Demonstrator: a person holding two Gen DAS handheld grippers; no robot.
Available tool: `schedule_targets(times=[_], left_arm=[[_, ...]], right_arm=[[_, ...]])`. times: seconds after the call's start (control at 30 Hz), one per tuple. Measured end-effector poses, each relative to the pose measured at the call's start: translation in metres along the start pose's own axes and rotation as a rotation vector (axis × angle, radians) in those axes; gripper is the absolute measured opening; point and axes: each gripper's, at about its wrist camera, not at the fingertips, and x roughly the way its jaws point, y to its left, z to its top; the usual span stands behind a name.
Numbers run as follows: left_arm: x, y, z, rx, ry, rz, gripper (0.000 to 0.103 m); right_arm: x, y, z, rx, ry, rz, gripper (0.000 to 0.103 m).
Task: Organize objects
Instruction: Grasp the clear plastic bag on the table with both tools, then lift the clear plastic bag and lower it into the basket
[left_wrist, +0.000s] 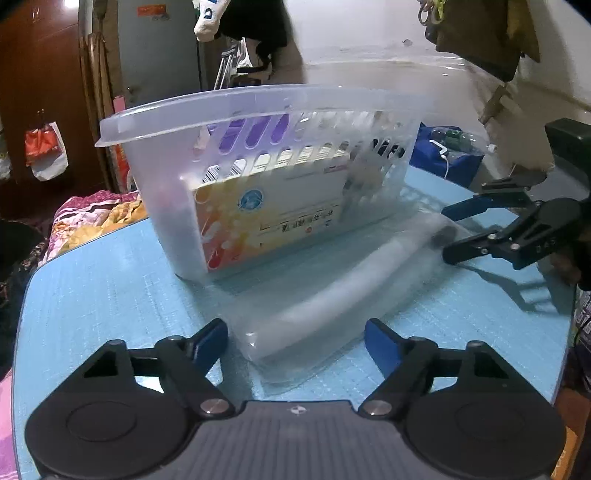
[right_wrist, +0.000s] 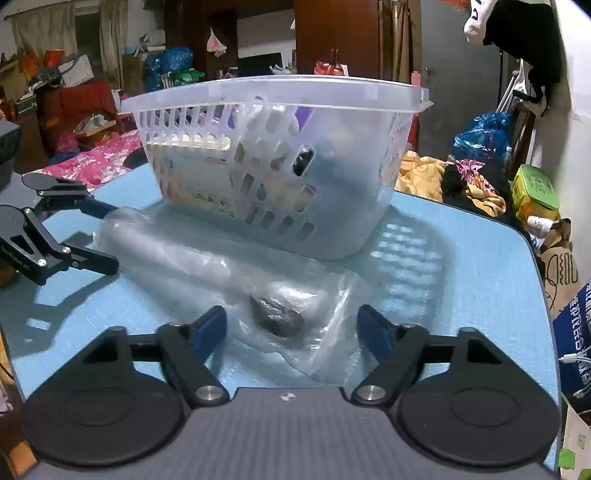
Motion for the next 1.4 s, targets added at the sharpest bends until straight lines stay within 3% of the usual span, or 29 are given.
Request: schedule_targets(times=[0.27, 0.57, 1.07, 1.4], left_arm=[[-0.005, -0.011, 0.0, 0.023, -0.025, 0.019, 0.047], [-0.015, -0.03, -0.004, 0.035, -0.088, 0.064, 0.022], [-0.056, -0.046, -0.009, 0.058, -0.239, 0.096, 0.021], [-0.108, -0.056, 0.036, 0.128, -0.363, 0.15, 0.021]], right_arm=[[-0.006, -0.001, -0.003, 0.014, -0.037, 0.007, 0.032], [-0.012, 0.004, -0.004, 0.007, -0.071, 0.017, 0.02], [-0.049, 0.023, 0.0, -0.015, -0.169, 0.022, 0.018], [-0.093, 0.033, 0.049, -0.043, -0.312, -0.001, 0.018]])
